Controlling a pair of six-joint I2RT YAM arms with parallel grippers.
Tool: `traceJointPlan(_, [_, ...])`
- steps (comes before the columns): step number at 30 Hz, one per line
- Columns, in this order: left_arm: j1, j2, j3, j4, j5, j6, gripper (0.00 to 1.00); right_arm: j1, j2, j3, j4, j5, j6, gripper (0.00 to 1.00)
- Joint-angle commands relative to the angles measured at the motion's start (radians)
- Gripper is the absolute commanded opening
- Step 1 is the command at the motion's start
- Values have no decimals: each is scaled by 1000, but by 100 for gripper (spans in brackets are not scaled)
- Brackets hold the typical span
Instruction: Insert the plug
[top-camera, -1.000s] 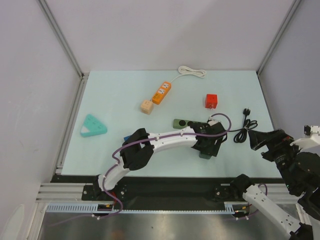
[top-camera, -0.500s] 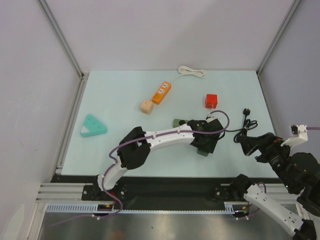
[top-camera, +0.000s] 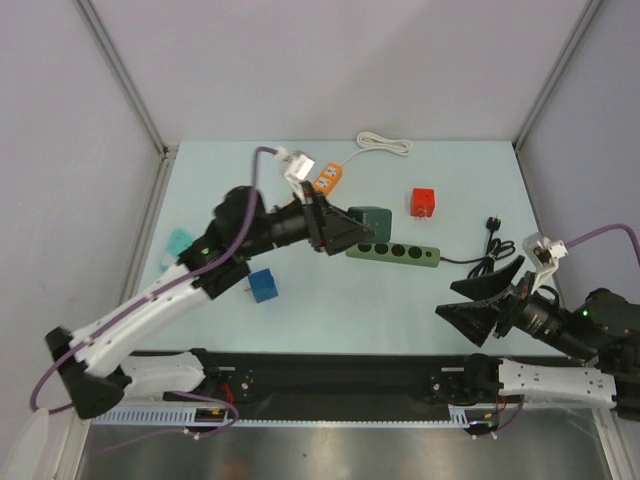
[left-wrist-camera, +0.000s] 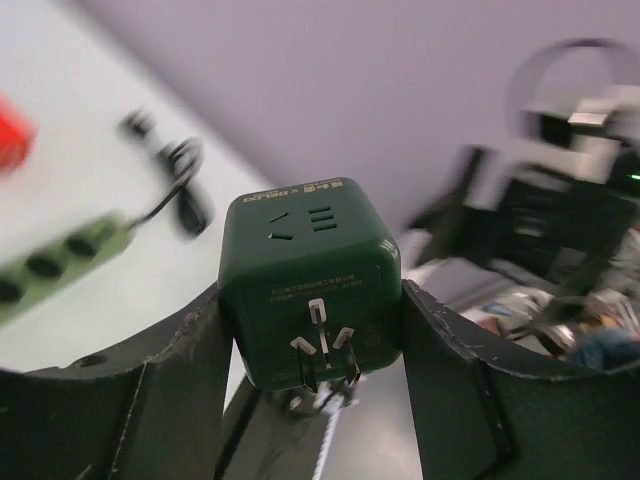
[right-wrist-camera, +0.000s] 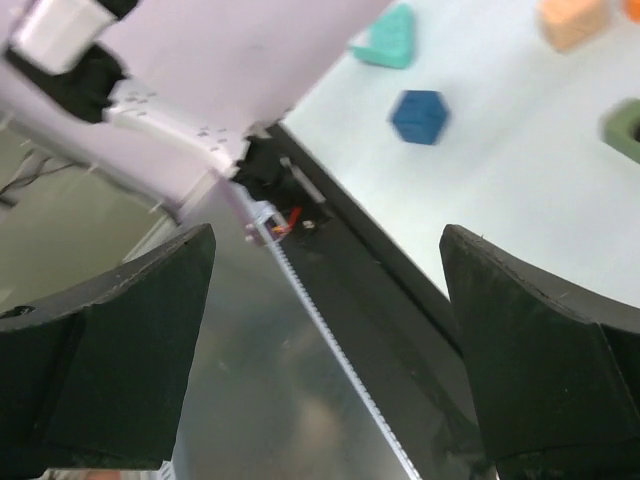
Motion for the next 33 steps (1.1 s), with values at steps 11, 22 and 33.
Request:
traceJointPlan(11, [-17,-285,-220,546,316,-113,0,448,338,124,531,279,-369,100])
traceJointPlan(22, [135,-450,-324,562,410,-139,0,-221,681,440,339,-395,-153,100])
traceJointPlan(33, [206,-417,-367,666,482,-219,0,-688,583,101,924,-1195,116,100])
